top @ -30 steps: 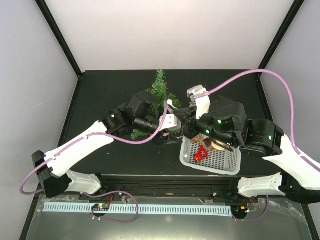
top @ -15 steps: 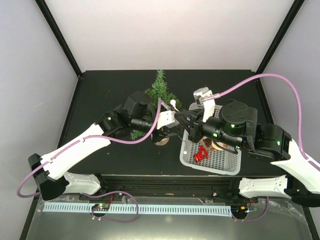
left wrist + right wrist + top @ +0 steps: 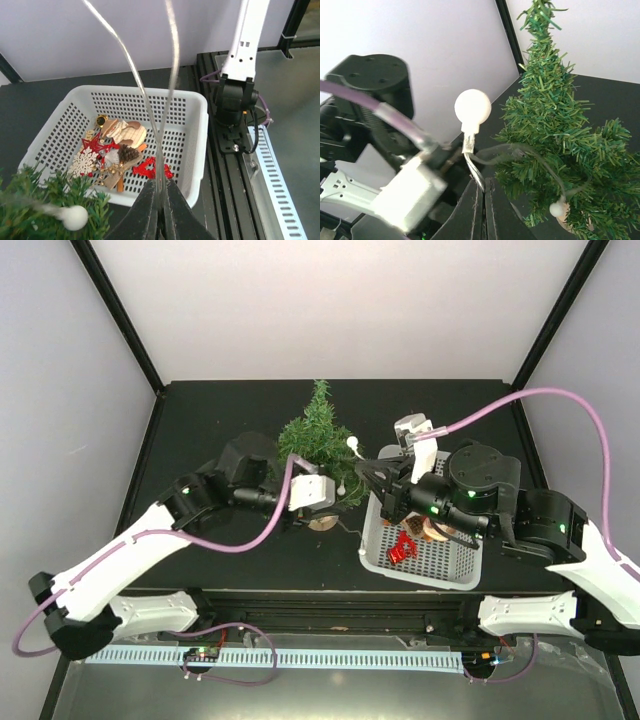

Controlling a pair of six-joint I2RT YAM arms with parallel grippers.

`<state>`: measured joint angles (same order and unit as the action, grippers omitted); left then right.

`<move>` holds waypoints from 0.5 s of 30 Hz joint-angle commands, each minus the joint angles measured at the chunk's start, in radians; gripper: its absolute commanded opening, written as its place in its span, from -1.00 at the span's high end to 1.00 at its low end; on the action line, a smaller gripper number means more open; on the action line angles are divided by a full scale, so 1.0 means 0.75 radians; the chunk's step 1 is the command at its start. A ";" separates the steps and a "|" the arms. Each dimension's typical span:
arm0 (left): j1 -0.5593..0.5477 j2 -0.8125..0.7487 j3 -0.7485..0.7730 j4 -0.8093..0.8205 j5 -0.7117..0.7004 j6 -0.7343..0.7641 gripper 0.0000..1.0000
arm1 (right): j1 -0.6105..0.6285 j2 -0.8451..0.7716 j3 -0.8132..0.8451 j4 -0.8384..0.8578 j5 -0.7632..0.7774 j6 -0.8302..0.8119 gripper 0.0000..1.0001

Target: Decorate the small christmas tree

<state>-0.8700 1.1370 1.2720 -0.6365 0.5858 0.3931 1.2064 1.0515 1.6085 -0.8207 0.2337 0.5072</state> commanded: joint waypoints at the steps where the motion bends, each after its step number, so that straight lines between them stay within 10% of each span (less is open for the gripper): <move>1: 0.012 -0.110 0.052 -0.205 -0.021 0.151 0.97 | 0.009 -0.021 -0.023 -0.005 0.074 -0.002 0.98; 15: 0.055 -0.344 -0.026 -0.401 -0.145 0.296 0.97 | 0.008 -0.051 -0.181 0.096 -0.071 0.006 0.98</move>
<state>-0.8486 0.9157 1.2667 -0.8806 0.5228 0.5632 1.2064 1.0309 1.4891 -0.7982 0.2245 0.5079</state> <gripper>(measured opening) 0.017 0.012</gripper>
